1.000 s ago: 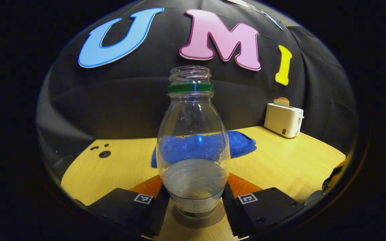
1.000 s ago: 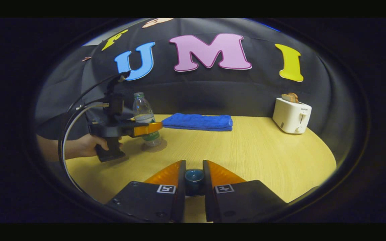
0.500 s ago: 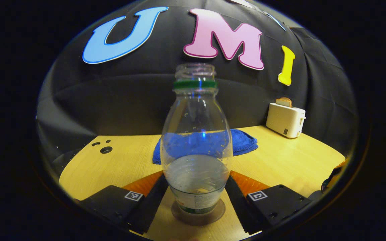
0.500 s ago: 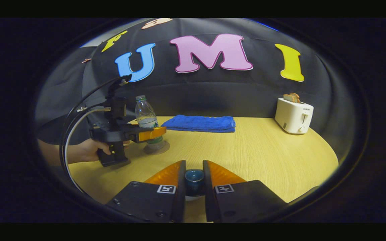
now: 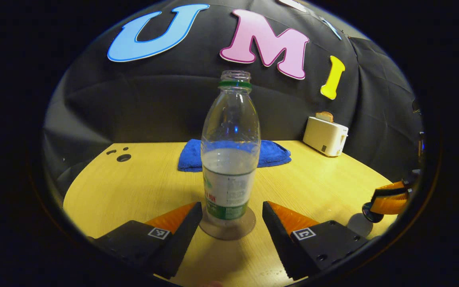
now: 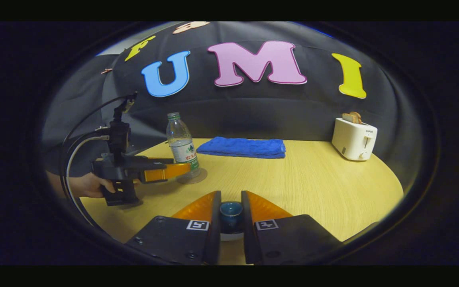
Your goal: Open the teacup lid with one hand, grasp the water bottle and pour water into the teacup with the other hand; after pouring, place the water bottle on the coaster and then close the teacup lid.
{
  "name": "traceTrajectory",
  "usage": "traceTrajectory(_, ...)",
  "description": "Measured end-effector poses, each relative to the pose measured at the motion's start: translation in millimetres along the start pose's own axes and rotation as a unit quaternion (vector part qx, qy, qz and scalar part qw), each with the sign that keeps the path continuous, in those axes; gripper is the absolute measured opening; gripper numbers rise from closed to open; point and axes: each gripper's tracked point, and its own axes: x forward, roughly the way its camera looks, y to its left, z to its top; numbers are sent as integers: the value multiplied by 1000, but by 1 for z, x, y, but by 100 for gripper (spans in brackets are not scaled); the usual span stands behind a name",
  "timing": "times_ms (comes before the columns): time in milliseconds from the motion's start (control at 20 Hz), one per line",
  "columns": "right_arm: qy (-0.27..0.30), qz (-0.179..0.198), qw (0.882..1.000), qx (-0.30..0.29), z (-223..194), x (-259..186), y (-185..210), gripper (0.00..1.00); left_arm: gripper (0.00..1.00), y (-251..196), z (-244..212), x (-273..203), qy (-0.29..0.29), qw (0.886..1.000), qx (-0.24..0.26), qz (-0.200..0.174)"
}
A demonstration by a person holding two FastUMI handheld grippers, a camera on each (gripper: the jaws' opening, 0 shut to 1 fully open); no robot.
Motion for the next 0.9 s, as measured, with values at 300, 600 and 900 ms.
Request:
traceTrajectory(300,-4,1,1000,-12,-19,7,4,28,95,-4,-25,-48,19,1000,-7,-12)
traceTrajectory(600,-11,12,999,-37,-27,8,12,28,95,2,-27,-83,25,999,-30,5)
traceTrajectory(900,-10,8,999,-34,-33,6,6,35,96,-1,-21,-95,19,999,-44,12)
